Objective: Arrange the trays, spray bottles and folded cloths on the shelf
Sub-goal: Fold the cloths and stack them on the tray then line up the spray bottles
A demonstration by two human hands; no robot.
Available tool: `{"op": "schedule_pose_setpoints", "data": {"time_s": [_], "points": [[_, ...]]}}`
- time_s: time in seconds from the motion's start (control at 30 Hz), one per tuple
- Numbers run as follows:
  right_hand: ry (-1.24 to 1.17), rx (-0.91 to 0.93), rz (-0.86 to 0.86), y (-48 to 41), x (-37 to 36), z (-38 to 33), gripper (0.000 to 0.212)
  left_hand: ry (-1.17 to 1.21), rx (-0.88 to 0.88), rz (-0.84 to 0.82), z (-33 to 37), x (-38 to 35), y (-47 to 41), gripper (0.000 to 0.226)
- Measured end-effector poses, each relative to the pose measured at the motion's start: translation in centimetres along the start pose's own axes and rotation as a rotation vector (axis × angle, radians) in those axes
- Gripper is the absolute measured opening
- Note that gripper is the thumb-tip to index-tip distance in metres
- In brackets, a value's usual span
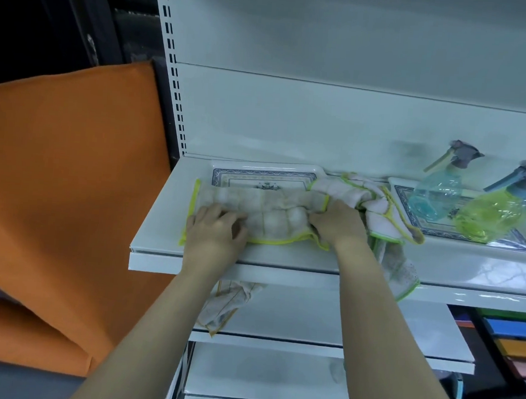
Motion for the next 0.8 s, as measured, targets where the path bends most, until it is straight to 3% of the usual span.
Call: {"op": "schedule_pose_setpoints", "data": {"time_s": [0.17,0.23,0.4,0.5,0.63,0.73,0.8], "points": [[-0.116,0.043,0.098,0.5,1.8,-1.7,0.025,0.171,-0.013,0.064,-0.5,0.9,0.1,0.035],[-0.167,0.081,0.122,0.8,3.0,-3.2,0.017,0.253,0.008,0.043,-0.6,1.3,0.0,0.037],[-0.166,0.257,0.308,2.4,5.9,-9.8,0.025,0.394,0.062,-0.065,-0.7,2.2,-0.2,0.035],[-0.106,0.374,0.285,3.8,4.6,-15.1,0.028,0.389,0.081,-0.112,-1.2,3.2,-0.5,0.041],[-0.029,0.522,0.206,6.2,0.4,-20.9,0.034,0.495,0.236,-0.004,-4.5,5.0,-0.2,0.039],[0.145,0.559,0.16,7.3,-3.5,-22.6,0.027,0.536,0.374,0.099,-7.3,6.6,0.3,0.034],[0.17,0.526,0.105,7.4,-5.1,-22.2,0.03,0.474,0.381,0.079,-7.9,7.0,0.3,0.032]]}}
Point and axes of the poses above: each hand's wrist, its own y-axis away from the middle knuckle, its own x-axis out of the back of the hand, z = x × y, the point moved 10 cm from there along -y, towards the middle knuckle, and after that the axes turned 10 degrees about y, right-handed, at the moved point
